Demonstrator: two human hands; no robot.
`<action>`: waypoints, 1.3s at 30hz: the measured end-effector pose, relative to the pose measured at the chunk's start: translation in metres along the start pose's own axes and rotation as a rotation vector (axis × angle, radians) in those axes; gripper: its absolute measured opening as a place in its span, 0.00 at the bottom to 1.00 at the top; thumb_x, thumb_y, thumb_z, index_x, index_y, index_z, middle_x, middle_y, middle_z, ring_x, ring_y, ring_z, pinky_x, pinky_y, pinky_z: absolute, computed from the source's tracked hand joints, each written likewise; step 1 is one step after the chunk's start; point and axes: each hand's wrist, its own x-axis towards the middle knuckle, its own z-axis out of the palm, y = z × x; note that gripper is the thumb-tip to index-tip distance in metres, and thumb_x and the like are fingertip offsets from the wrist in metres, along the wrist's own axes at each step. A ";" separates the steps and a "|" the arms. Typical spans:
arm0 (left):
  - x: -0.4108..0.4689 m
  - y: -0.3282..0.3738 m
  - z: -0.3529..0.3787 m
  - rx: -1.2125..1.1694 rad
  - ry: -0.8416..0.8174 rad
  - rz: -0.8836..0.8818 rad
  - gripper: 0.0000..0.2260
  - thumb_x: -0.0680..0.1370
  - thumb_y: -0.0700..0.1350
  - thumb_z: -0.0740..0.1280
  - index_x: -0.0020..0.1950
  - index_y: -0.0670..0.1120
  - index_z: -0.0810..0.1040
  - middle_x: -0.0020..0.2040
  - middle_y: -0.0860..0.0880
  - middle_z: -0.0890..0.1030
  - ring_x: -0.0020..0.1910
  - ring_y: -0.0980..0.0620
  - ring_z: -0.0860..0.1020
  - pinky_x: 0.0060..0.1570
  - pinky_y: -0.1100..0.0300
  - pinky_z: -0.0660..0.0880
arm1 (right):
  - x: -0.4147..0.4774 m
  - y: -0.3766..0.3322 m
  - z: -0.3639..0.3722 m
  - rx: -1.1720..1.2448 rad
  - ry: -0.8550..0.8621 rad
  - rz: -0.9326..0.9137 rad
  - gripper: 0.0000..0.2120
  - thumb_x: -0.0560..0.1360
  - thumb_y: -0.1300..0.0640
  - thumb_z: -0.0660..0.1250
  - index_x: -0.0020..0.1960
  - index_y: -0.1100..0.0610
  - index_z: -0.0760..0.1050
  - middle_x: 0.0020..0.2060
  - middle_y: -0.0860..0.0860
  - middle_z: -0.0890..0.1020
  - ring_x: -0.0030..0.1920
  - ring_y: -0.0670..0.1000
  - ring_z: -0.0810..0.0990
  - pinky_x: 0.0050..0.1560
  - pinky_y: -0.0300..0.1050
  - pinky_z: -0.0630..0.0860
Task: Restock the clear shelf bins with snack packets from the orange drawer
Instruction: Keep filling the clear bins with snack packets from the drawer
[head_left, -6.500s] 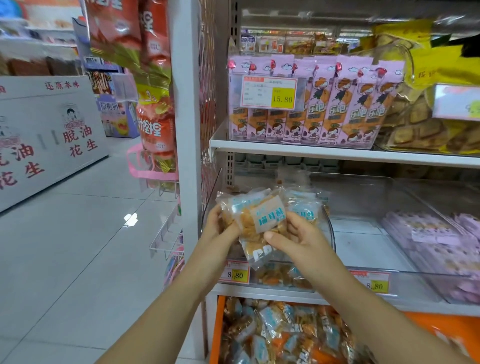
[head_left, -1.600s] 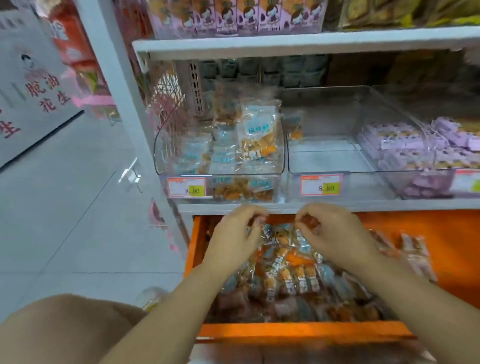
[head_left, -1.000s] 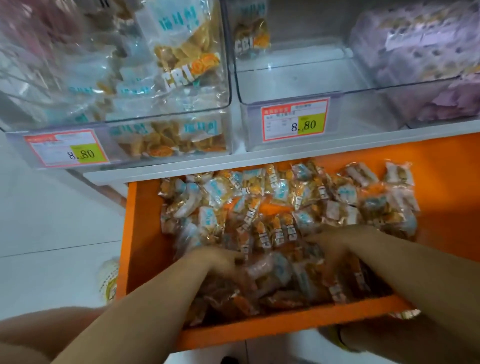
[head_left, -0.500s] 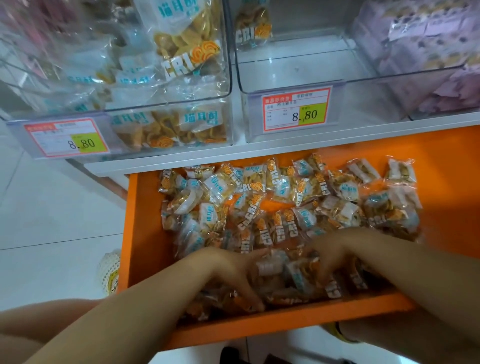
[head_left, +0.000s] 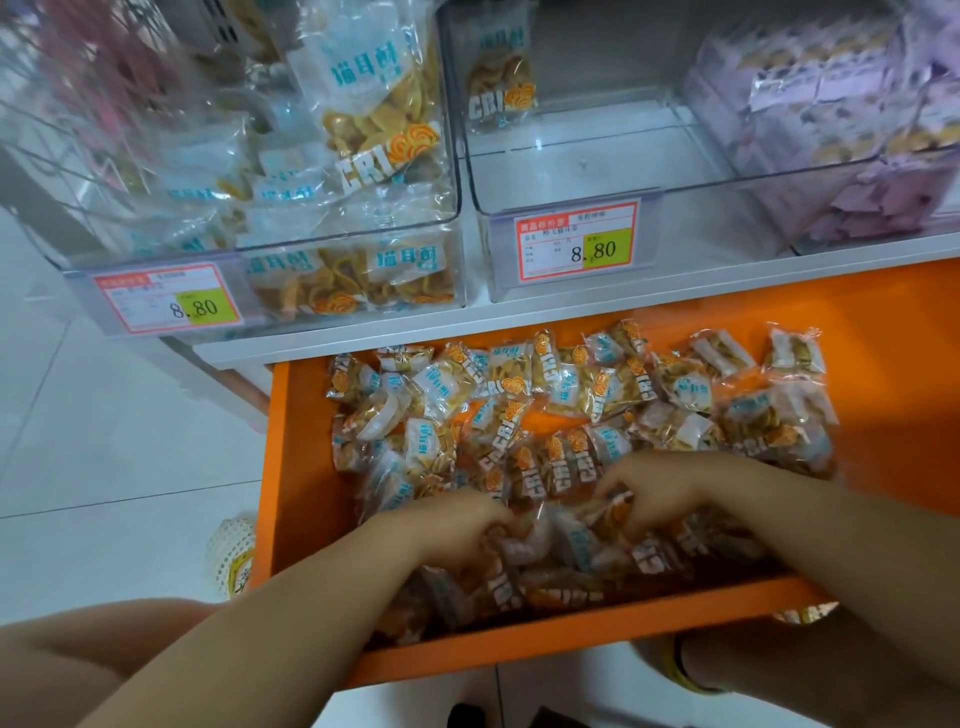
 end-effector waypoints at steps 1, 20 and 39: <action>-0.003 -0.001 -0.003 -0.017 0.037 0.004 0.20 0.75 0.40 0.66 0.66 0.51 0.74 0.60 0.48 0.78 0.56 0.49 0.76 0.55 0.52 0.75 | -0.005 -0.003 -0.003 0.023 0.037 -0.011 0.24 0.70 0.53 0.74 0.65 0.51 0.73 0.54 0.42 0.75 0.49 0.42 0.73 0.49 0.37 0.70; -0.200 0.059 -0.077 -0.326 0.833 0.053 0.20 0.74 0.49 0.72 0.64 0.61 0.74 0.43 0.58 0.79 0.33 0.62 0.77 0.36 0.71 0.70 | -0.159 -0.102 -0.041 0.247 0.912 -0.269 0.27 0.68 0.49 0.75 0.66 0.49 0.74 0.60 0.42 0.78 0.56 0.40 0.76 0.47 0.27 0.67; -0.087 0.142 -0.232 -0.713 1.186 0.362 0.07 0.76 0.42 0.70 0.53 0.50 0.79 0.46 0.52 0.80 0.36 0.62 0.77 0.41 0.66 0.77 | -0.153 -0.043 -0.153 0.646 1.416 -0.247 0.08 0.74 0.54 0.70 0.53 0.52 0.81 0.38 0.51 0.84 0.40 0.54 0.81 0.43 0.51 0.77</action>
